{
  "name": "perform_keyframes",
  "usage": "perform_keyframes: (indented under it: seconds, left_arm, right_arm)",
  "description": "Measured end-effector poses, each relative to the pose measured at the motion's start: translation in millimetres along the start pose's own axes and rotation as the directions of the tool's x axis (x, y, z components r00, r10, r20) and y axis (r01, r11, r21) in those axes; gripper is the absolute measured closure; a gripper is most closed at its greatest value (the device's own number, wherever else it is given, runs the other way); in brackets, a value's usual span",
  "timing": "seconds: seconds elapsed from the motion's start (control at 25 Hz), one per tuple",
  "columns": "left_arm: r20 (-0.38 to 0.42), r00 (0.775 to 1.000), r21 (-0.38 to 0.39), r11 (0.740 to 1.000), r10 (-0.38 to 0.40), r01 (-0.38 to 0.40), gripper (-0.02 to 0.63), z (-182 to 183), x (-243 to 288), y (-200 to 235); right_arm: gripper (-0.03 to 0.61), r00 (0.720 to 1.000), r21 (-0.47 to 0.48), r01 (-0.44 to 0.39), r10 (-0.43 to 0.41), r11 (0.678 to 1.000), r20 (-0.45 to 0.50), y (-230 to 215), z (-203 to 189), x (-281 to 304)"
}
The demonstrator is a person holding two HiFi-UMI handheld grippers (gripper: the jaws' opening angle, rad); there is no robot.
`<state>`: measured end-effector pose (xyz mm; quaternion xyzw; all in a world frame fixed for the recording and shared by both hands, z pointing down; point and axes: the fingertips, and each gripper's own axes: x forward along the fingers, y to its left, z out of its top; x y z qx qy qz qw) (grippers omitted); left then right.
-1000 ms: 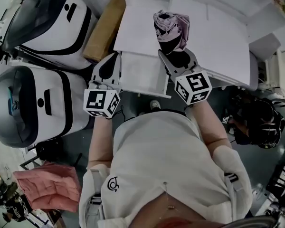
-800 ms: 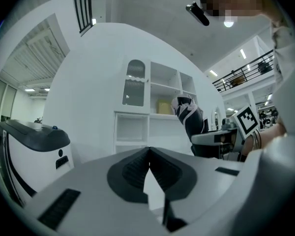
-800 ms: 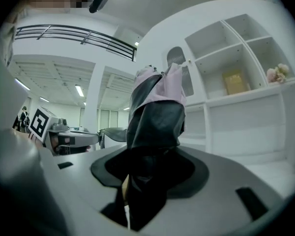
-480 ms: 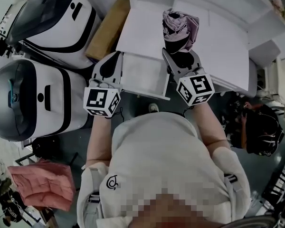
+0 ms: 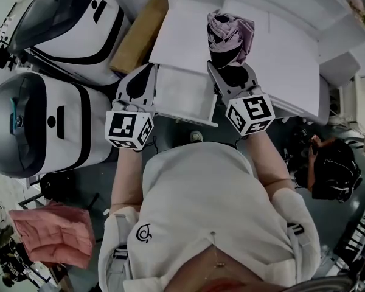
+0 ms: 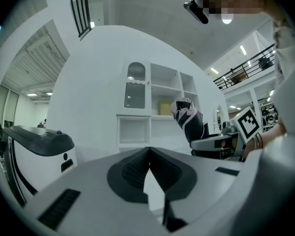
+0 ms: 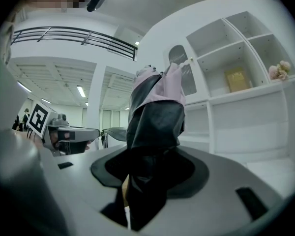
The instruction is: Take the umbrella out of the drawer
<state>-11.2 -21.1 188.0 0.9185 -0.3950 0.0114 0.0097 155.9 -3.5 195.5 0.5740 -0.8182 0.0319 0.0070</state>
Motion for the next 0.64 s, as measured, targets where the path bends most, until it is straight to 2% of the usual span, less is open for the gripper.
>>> perform_keyframes:
  seconds: [0.64]
  left_arm:
    - [-0.014,1.000,0.007,1.000,-0.011,0.011,0.603,-4,11,-2]
  right_arm:
    - [0.373,1.000,0.009,0.008,-0.008,1.000,-0.006,-1,-7,9]
